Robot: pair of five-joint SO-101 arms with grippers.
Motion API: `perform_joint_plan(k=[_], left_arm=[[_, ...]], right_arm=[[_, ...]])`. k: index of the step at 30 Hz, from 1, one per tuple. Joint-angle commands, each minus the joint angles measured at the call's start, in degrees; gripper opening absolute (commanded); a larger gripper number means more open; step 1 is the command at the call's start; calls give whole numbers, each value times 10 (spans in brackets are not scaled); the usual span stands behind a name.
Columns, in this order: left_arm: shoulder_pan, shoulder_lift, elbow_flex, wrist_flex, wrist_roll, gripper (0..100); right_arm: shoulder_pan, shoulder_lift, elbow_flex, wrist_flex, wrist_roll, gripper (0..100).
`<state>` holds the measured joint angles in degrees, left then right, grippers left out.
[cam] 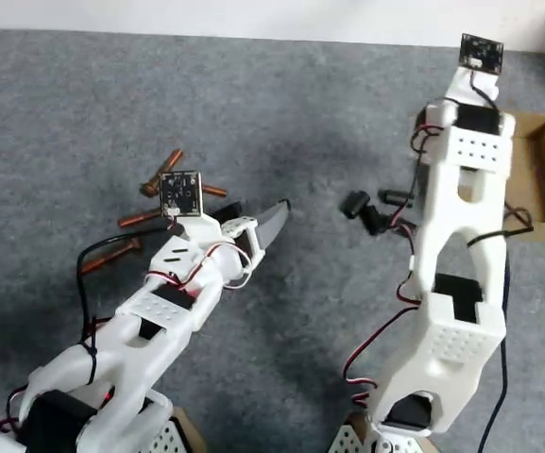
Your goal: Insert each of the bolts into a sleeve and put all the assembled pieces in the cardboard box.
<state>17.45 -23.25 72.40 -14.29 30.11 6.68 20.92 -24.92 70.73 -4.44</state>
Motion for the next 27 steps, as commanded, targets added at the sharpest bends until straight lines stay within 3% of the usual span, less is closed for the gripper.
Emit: perform_joint_plan(k=[1,8,16,27], left_arm=[[-17,-20,-29,0,-1,274],[-36,-19,-41,1,3,274],[-37,-19,-41,1,2,274],[-37,-19,-42,1,0,274]], right_arm=[[-35,-10,-25,0,-36,145],[-79,7,18,-34,-110,145],[-96,25,131,-113,-135,145],[-126,27,184,-122,-192,145]])
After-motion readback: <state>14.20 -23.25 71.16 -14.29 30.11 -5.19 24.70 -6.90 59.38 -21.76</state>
